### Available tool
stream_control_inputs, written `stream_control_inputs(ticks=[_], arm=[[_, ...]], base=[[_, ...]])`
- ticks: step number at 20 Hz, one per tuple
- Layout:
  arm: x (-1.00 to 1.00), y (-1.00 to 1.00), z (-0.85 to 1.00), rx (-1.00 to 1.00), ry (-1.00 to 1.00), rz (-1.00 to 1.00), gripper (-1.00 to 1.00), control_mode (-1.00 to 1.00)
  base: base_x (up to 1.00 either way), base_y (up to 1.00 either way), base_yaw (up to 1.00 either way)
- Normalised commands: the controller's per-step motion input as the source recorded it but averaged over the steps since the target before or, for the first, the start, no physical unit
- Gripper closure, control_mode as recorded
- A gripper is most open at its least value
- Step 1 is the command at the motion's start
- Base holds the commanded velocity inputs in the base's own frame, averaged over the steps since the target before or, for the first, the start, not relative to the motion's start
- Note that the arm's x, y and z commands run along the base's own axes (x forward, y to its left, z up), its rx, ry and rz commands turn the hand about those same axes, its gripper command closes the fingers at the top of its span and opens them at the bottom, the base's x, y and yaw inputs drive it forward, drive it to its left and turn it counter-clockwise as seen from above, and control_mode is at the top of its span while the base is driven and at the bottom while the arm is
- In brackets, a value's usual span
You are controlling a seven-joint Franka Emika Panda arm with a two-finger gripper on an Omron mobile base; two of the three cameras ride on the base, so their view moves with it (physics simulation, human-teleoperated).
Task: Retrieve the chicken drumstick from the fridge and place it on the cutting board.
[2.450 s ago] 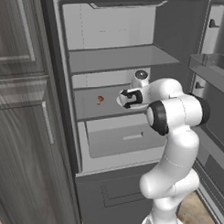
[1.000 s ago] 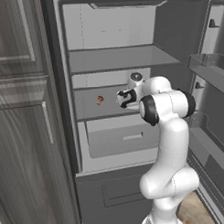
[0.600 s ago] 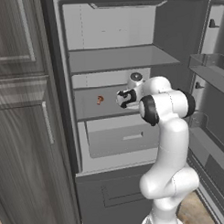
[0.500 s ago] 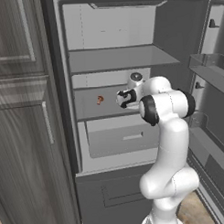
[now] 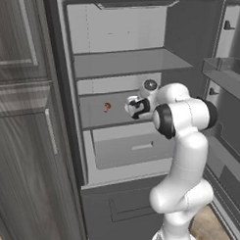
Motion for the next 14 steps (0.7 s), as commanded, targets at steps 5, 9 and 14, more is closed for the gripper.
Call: stream_control_inputs(ticks=[5, 9, 14], arm=[[-0.70, 0.00, 0.59, 0.00, -0.09, -0.02, 1.00, -1.00], [-1.00, 0.00, 0.98, 0.02, 0.00, -0.15, 1.00, -1.00], [-1.00, 0.00, 1.00, 0.00, 0.04, -0.17, 1.00, -1.00]], base=[[0.00, 0.00, 0.00], [0.00, 0.00, 0.00], [0.00, 0.00, 0.00]])
